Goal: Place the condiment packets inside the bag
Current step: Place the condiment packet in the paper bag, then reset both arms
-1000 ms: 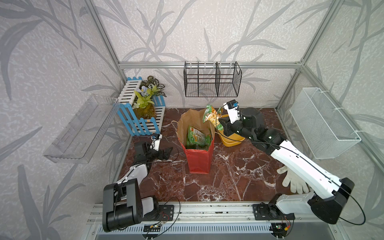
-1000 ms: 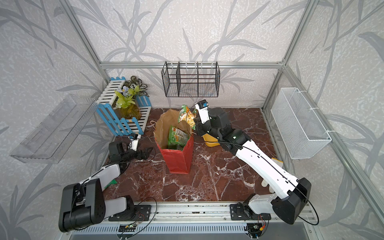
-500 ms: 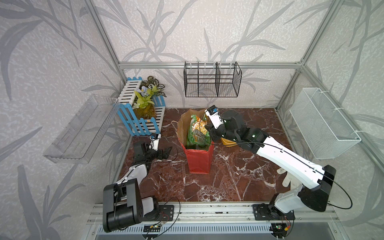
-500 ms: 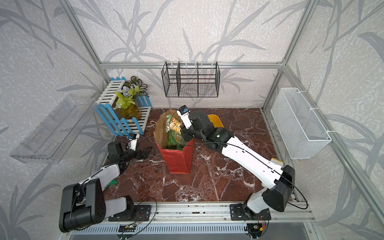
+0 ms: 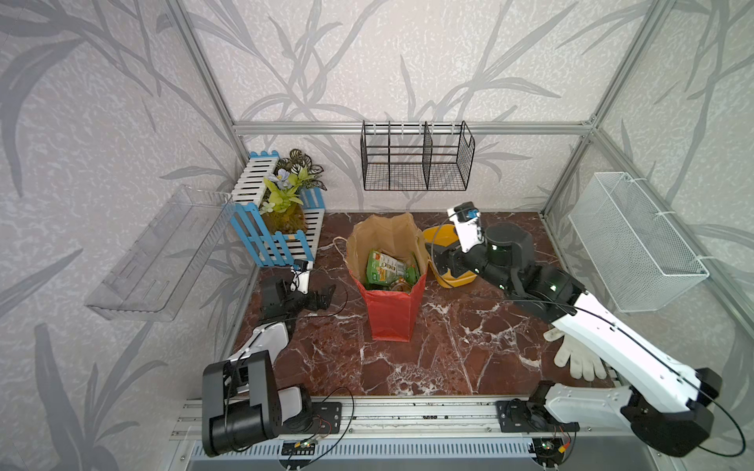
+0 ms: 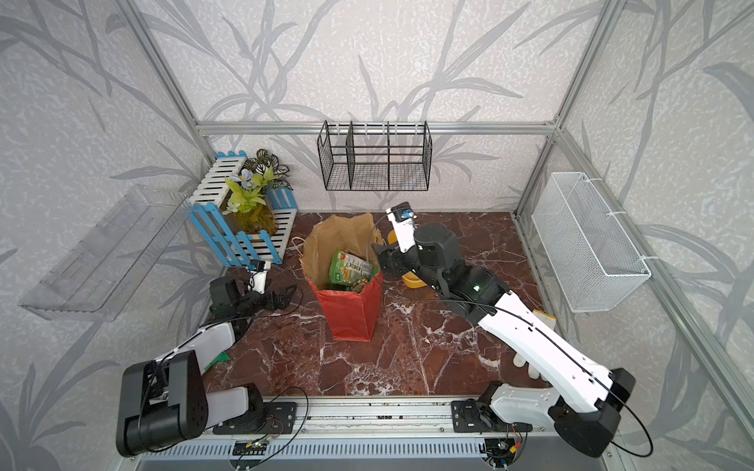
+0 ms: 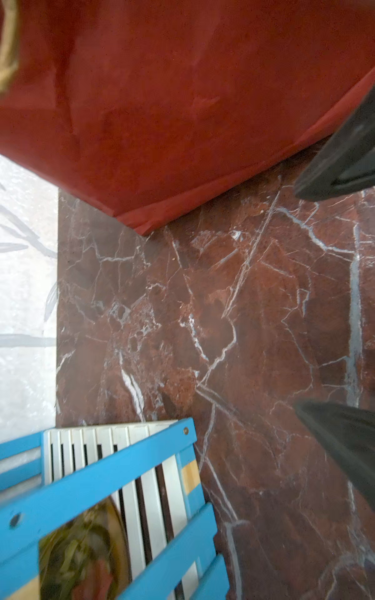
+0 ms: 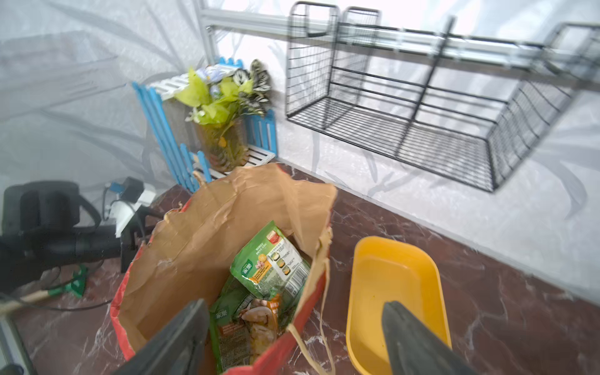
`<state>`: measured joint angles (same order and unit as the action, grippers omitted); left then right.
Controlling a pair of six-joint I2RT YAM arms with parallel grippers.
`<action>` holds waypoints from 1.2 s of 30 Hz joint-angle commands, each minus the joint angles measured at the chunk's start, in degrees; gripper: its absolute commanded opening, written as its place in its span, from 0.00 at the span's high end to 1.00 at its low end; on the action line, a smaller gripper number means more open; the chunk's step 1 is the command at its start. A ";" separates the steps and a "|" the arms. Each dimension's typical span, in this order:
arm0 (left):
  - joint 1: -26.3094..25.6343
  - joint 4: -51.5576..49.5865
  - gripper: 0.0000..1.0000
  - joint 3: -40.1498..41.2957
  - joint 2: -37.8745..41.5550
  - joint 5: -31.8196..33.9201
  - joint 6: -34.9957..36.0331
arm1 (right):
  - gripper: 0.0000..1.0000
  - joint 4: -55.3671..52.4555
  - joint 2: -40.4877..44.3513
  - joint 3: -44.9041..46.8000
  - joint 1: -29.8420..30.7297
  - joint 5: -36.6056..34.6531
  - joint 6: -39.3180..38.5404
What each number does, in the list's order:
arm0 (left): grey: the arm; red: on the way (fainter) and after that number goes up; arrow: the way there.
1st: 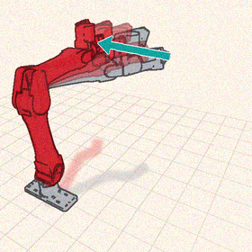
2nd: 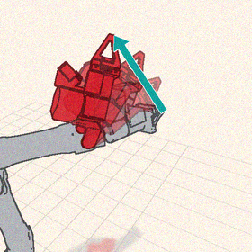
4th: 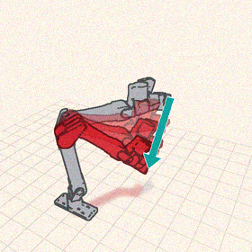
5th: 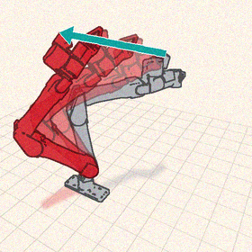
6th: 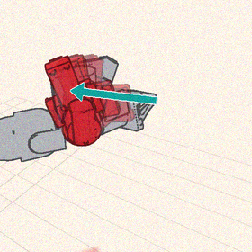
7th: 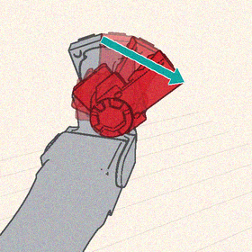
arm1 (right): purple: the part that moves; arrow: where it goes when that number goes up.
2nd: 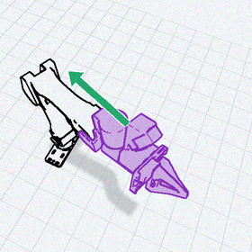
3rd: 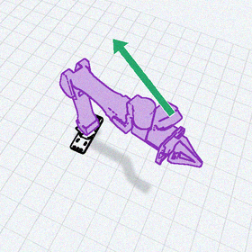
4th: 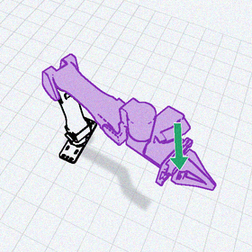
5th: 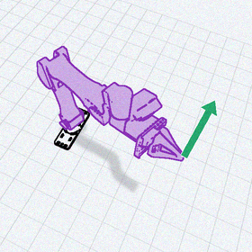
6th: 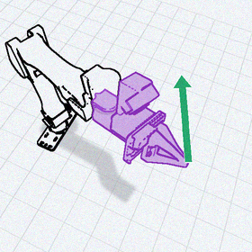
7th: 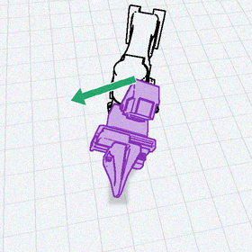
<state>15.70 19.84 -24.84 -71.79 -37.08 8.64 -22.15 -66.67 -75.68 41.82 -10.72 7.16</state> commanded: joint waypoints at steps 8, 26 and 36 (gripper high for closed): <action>-1.18 22.80 0.00 3.79 -2.67 10.89 -10.42 | 0.02 12.14 9.33 25.77 -22.64 -14.54 9.38; -12.53 79.12 0.00 23.57 -18.55 32.10 -8.92 | 0.01 68.56 -5.78 60.38 -33.91 -20.41 0.43; -14.73 51.92 0.00 11.40 -16.03 36.27 -7.85 | 0.01 92.61 -24.36 61.98 -33.98 -8.22 -9.13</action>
<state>1.85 76.84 -12.64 -87.44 -2.76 -0.73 59.44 -87.81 -13.91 7.97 -23.31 1.50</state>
